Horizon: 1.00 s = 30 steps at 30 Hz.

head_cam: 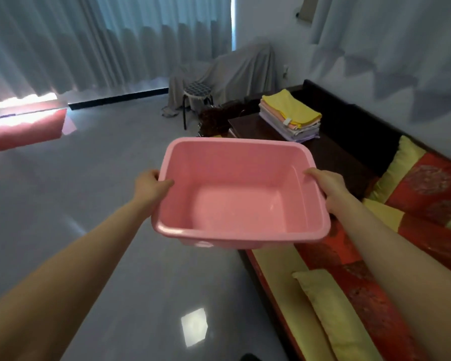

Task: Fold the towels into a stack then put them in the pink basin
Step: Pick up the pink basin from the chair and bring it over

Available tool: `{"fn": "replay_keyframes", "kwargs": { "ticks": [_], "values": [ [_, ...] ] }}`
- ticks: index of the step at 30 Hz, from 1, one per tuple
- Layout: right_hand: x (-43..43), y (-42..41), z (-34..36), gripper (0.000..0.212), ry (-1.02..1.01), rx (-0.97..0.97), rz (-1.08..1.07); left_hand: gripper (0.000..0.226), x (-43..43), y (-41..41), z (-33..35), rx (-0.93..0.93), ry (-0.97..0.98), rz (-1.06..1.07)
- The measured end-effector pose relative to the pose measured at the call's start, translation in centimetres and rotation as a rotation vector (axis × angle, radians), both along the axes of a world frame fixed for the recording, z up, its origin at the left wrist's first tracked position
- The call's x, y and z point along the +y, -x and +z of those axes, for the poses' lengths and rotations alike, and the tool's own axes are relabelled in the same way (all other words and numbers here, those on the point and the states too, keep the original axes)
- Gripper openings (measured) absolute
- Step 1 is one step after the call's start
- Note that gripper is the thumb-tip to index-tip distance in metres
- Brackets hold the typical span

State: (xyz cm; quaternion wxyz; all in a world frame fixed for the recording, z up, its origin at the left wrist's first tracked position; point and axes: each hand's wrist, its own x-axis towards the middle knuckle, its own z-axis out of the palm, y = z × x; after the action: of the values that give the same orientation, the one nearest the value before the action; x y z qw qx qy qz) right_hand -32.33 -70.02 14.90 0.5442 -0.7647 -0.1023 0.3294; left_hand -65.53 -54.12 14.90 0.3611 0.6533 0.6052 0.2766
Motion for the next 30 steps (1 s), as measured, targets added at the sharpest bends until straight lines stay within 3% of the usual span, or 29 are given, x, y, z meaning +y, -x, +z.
{"fn": "replay_keyframes", "kwargs": {
  "ticks": [12,15,30],
  "values": [
    [8.1,-15.3,-3.1,0.015,0.002,-0.001,-0.382,0.028,19.5,-23.7,-3.4,0.003,0.001,-0.419],
    [8.9,-18.8,-4.5,0.012,0.033,0.004,-0.490,0.017,23.4,-30.8,-4.6,0.073,0.006,-0.579],
    [10.6,-24.0,-10.7,0.021,0.201,0.083,-0.943,0.012,31.2,-50.5,-12.0,0.275,0.095,-1.022]
  ]
}}
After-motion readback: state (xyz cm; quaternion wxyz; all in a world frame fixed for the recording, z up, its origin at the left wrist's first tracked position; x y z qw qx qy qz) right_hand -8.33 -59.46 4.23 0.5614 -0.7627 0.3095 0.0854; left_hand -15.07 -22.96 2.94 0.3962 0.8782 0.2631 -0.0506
